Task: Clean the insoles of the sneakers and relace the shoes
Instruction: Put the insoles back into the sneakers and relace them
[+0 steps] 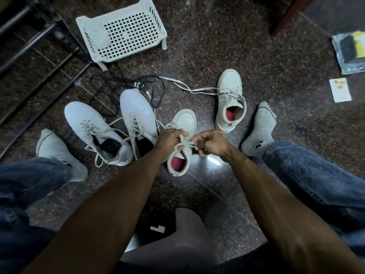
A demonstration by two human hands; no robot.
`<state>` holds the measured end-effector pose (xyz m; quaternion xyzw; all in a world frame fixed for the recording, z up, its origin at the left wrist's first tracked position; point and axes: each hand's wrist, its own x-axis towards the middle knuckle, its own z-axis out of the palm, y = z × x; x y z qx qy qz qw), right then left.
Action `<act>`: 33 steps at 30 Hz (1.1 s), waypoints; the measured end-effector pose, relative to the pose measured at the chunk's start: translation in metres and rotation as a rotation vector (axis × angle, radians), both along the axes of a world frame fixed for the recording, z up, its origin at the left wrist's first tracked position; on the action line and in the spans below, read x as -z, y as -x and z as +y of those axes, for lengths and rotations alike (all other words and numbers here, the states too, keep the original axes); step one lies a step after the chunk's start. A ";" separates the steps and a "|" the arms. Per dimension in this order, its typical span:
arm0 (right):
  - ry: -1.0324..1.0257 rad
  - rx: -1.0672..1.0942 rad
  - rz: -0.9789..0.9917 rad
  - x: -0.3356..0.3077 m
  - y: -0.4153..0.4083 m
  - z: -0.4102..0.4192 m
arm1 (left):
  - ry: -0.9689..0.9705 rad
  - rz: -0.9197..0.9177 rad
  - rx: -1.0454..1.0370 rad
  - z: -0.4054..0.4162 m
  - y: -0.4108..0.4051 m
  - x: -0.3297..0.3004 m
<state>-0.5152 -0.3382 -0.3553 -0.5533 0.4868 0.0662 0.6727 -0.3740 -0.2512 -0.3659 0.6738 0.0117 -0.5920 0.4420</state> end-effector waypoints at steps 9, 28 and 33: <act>0.068 -0.293 0.017 -0.001 -0.015 0.033 | -0.029 -0.080 0.065 -0.005 0.001 -0.006; -0.186 0.198 0.170 -0.006 -0.030 0.041 | 0.163 -1.102 1.046 0.037 -0.017 -0.007; -0.191 0.127 0.258 -0.009 -0.035 0.031 | 0.341 -1.238 1.328 0.037 -0.021 -0.014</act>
